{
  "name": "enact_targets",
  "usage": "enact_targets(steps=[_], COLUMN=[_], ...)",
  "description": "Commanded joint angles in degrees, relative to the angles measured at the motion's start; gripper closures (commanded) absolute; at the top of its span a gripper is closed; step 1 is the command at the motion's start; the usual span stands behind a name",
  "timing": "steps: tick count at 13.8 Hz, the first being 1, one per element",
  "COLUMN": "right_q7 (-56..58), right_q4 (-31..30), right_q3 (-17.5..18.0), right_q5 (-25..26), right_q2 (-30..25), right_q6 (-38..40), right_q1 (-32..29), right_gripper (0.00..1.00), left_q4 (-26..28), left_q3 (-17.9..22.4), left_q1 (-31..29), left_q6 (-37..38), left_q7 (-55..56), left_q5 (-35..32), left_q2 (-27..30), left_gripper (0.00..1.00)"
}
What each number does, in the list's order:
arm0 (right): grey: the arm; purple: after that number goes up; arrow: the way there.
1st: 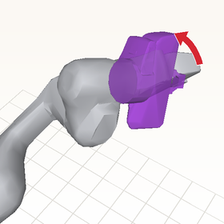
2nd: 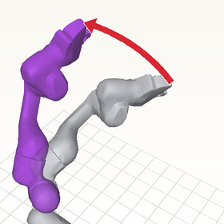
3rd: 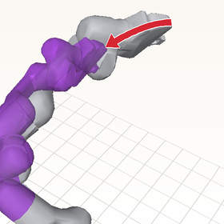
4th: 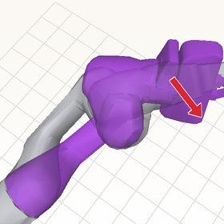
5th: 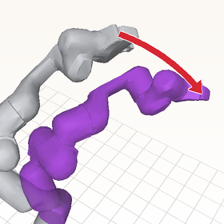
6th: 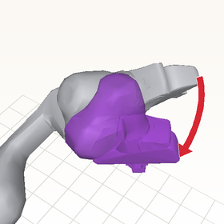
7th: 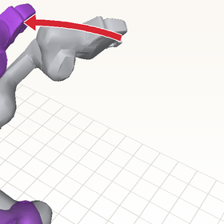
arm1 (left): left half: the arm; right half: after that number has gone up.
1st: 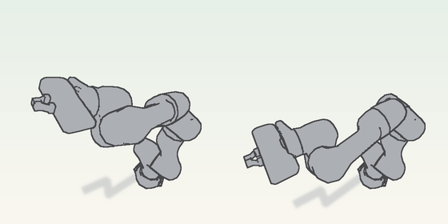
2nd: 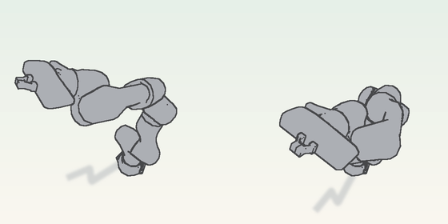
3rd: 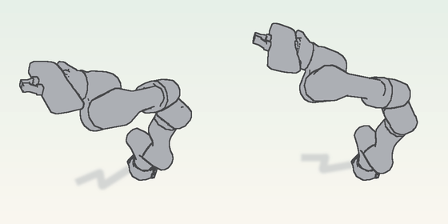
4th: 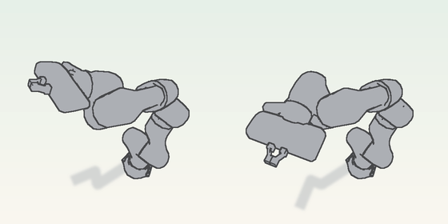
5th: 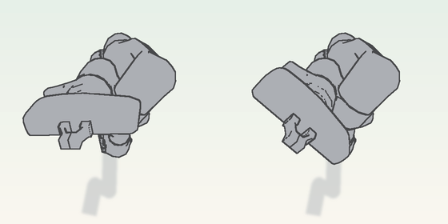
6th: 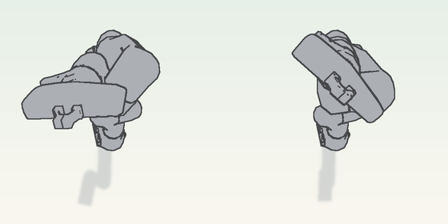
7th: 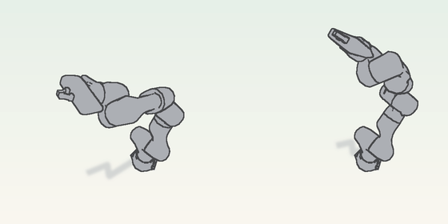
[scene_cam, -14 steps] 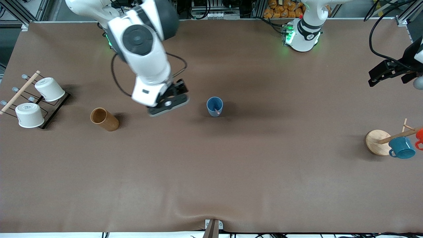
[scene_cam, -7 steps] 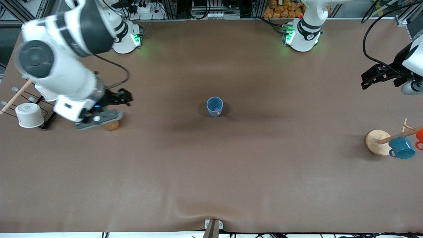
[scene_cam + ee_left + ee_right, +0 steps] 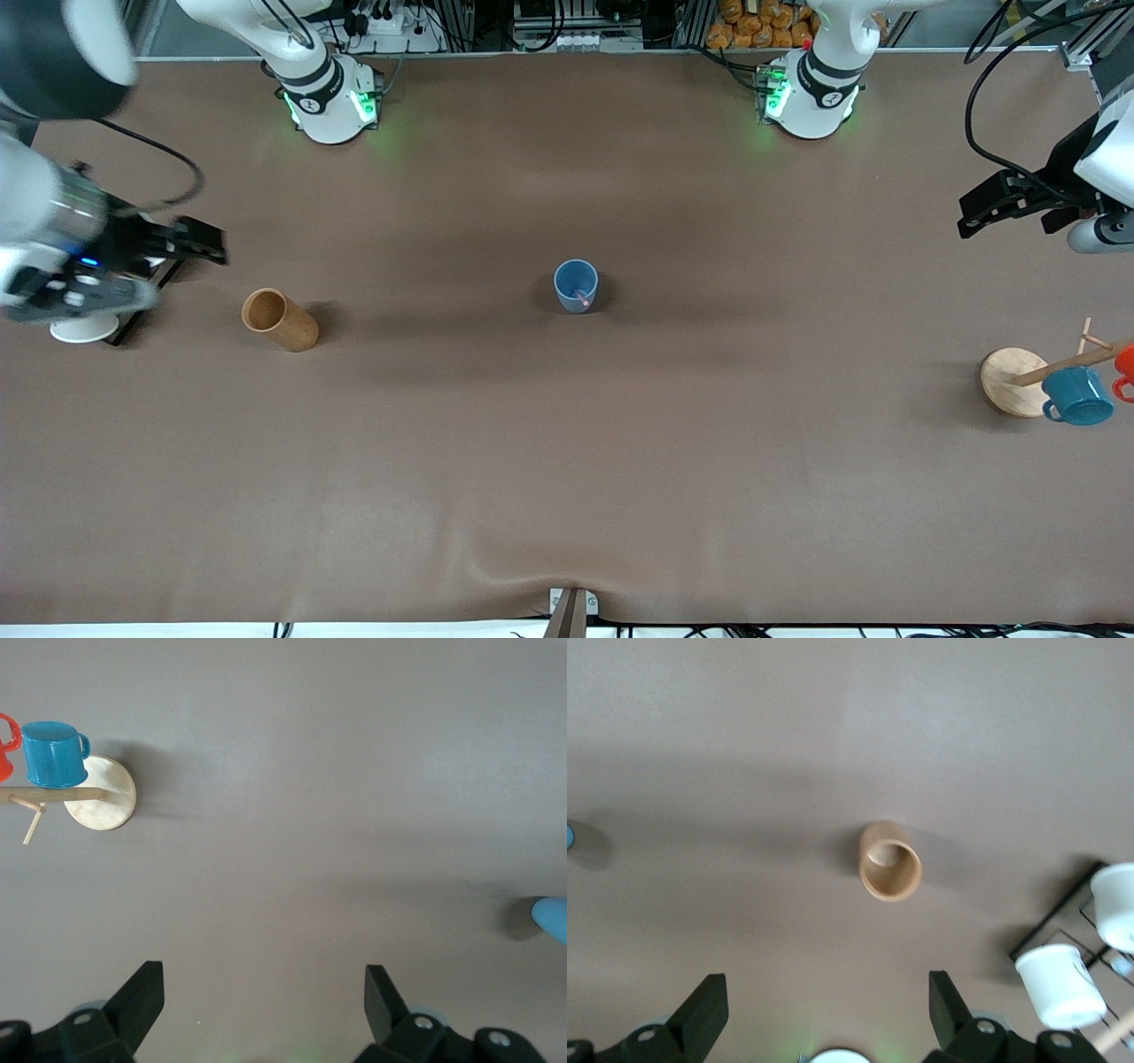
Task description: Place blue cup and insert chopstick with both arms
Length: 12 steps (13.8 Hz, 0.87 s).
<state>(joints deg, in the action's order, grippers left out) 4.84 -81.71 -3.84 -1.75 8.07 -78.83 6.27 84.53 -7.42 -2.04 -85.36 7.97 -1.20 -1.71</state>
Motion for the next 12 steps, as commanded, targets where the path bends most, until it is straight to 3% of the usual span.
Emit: enact_targets(steps=[1, 7, 12], right_q7=[-0.89, -1.59, -1.85], right_q4=[-2.23, -2.23, -2.14], right_q3=[1.38, 1.38, 3.12], right_q5=[-0.01, -0.63, -0.63], right_q2=[-4.81, -7.90, -9.65], right_q6=[3.41, 7.46, 7.73], right_q1=[-3.54, -11.01, -11.28], right_gripper=[0.00, 0.00, 0.00], left_q4=[0.99, 0.72, 1.25], left_q3=[-0.14, -0.05, 0.04], left_q1=[-0.51, -0.69, -1.04], left_q6=[-0.25, -2.62, -2.71], left_q7=[-0.94, -0.85, -0.85], left_q5=[1.02, 0.23, 0.32], left_q2=[1.36, 1.10, 2.15], left_gripper=[0.00, 0.00, 0.00])
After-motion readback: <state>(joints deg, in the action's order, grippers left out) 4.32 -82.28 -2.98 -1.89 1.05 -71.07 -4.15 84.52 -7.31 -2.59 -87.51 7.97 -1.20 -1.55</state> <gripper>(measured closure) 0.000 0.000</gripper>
